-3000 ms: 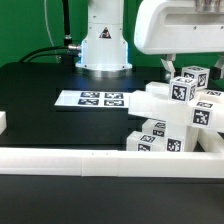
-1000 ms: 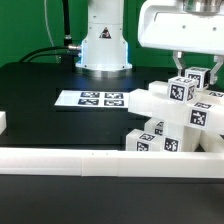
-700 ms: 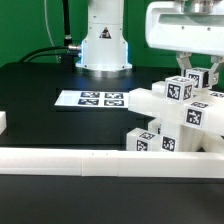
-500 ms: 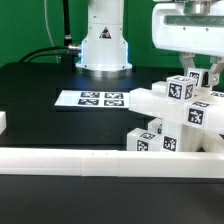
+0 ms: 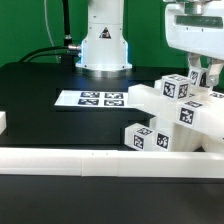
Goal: Assemble chair
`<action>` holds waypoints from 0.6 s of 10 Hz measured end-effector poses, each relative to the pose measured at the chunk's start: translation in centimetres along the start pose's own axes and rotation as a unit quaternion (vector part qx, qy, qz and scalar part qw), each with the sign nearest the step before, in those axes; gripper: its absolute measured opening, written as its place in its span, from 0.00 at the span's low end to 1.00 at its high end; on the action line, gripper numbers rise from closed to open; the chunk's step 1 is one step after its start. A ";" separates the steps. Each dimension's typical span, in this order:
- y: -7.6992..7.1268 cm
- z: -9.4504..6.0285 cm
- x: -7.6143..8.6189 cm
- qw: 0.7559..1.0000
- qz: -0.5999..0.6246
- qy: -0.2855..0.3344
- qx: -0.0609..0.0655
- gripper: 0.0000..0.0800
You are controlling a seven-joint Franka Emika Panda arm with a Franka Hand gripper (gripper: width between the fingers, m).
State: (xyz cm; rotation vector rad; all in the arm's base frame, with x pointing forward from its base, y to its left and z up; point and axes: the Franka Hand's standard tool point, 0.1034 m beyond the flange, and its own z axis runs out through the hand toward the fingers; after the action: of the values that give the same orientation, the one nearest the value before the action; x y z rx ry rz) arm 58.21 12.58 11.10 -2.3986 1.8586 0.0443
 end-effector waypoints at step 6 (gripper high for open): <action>0.0 -0.1 0.2 0.983 -0.185 -0.002 -0.005 0.81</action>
Offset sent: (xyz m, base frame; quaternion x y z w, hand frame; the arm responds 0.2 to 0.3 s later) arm 0.0000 0.0000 0.0000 0.0000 0.0000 -0.1938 0.9810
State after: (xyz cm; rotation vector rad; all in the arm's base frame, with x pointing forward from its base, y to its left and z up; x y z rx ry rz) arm 58.25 12.36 11.23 -2.7040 1.3817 0.0291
